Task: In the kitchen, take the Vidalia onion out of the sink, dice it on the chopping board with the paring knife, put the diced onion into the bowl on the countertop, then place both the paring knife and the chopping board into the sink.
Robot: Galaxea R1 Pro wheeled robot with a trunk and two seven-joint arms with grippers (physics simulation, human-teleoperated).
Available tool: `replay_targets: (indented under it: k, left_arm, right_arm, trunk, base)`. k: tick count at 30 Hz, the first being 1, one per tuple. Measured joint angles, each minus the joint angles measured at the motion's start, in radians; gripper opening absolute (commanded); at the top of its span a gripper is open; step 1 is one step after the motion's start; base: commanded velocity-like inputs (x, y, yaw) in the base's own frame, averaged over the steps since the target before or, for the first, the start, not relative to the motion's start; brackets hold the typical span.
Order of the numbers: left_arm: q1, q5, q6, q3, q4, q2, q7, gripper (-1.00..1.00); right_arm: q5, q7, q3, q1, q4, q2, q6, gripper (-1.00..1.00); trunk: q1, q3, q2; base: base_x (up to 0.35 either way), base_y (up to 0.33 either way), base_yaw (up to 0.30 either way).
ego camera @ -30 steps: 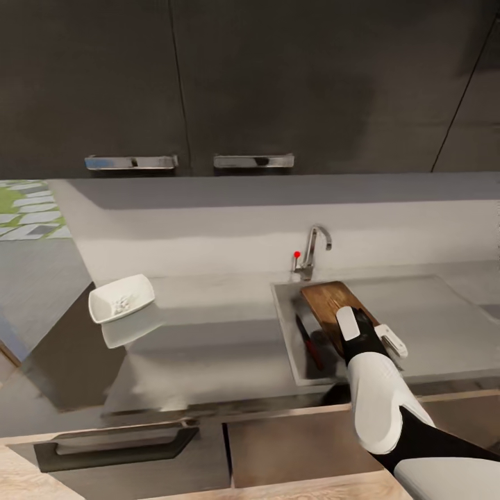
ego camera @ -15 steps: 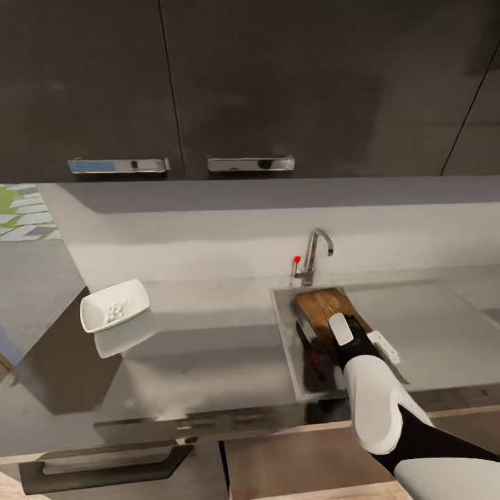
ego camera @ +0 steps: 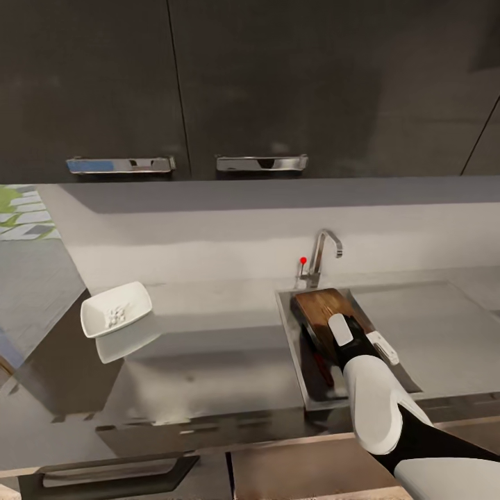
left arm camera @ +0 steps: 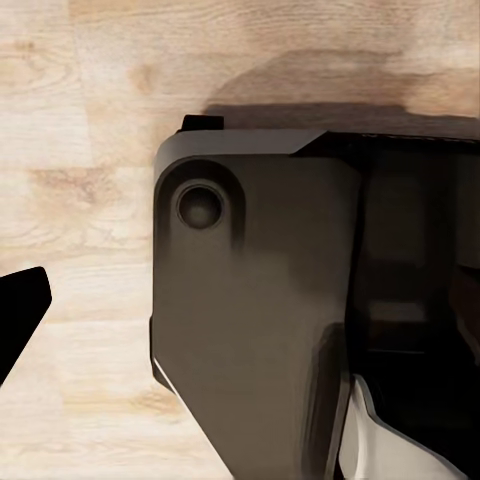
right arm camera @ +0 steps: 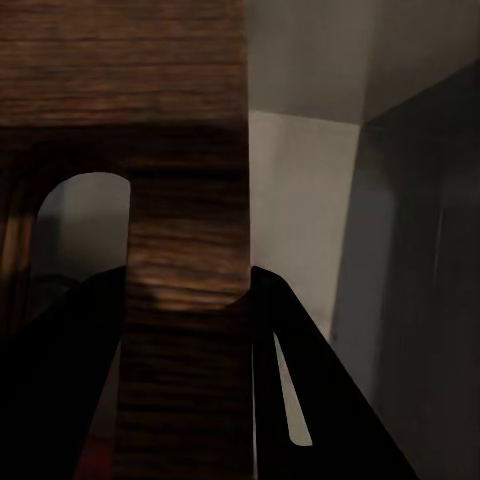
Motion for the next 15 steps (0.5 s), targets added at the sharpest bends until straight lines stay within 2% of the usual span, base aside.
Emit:
replay_targets:
  k: [15]
  left_arm:
    - [0.000,0.000,0.000,0.000,0.001,0.000,0.000,1.00]
  right_arm:
    - [0.000,0.000,0.000,0.001,0.000,0.000,0.000,-1.00]
  trunk:
    - [0.000,-0.023,0.000]
  base:
    - [0.000,0.000,0.000]
